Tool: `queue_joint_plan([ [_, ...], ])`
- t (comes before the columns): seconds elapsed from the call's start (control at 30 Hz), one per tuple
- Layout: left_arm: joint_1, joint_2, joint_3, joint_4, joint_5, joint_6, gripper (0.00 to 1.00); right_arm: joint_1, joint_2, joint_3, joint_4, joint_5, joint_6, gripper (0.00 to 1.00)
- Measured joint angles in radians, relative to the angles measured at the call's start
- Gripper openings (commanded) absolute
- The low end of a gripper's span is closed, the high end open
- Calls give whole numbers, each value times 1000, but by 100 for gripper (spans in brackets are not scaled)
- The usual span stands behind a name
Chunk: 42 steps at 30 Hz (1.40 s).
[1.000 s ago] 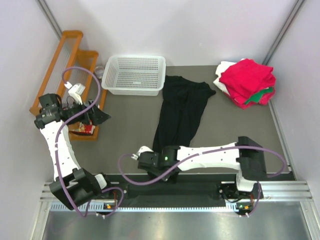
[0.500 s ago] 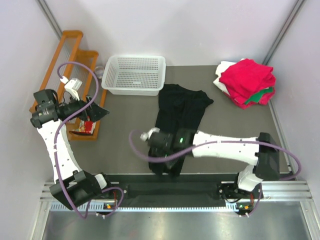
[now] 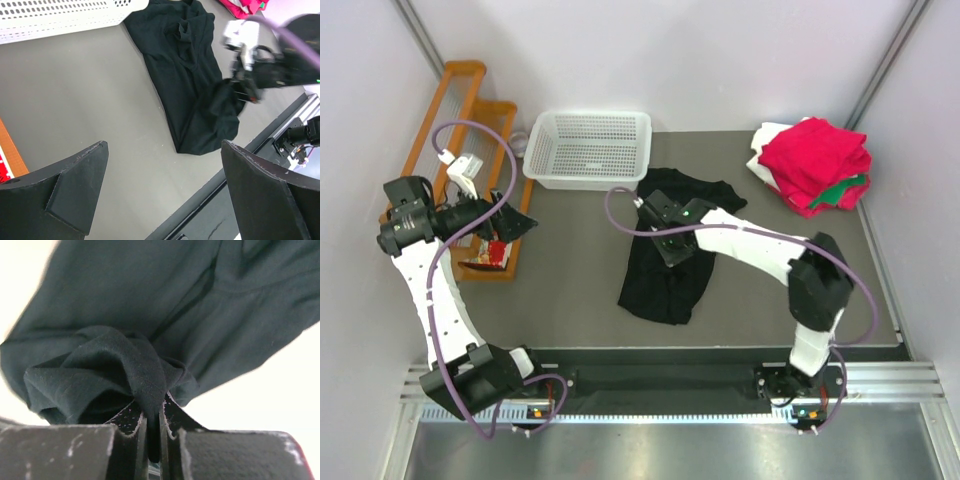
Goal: Fold and stack the t-shirts
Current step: Fold the tshirt
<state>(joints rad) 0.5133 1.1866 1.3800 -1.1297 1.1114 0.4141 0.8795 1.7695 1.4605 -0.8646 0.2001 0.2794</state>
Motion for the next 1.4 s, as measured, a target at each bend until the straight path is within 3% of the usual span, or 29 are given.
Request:
queue_joint_plan([
  [0.17,0,0,0,-3,5,4,99,-57,163,104,14,19,-28,4],
  [0.23,0,0,0,-7,7,9,99,-86,217,156,13,28,-36,9],
  [0.27,0,0,0,-10,7,13,99,-103,240,181,12,28,-39,15],
  [0.3,0,0,0,-16,7,18,99,-124,259,208,10,31,-42,34],
  [0.37,0,0,0,-30,7,31,99,-160,288,254,7,42,-40,53],
  [0.4,0,0,0,-37,7,36,99,-183,304,290,-3,65,-48,67],
  [0.53,0,0,0,-54,8,54,99,-225,328,395,-55,182,-37,91],
  [0.7,0,0,0,-66,21,68,99,-225,312,460,-102,316,-11,95],
  [0.83,-24,0,0,-100,20,100,99,-217,237,417,-116,307,24,94],
  [1.1,-127,-14,-10,-97,-18,97,99,-76,-22,157,-30,67,85,95],
  [1.4,-263,-28,-83,-16,-69,11,99,-66,49,51,66,-147,116,95],
])
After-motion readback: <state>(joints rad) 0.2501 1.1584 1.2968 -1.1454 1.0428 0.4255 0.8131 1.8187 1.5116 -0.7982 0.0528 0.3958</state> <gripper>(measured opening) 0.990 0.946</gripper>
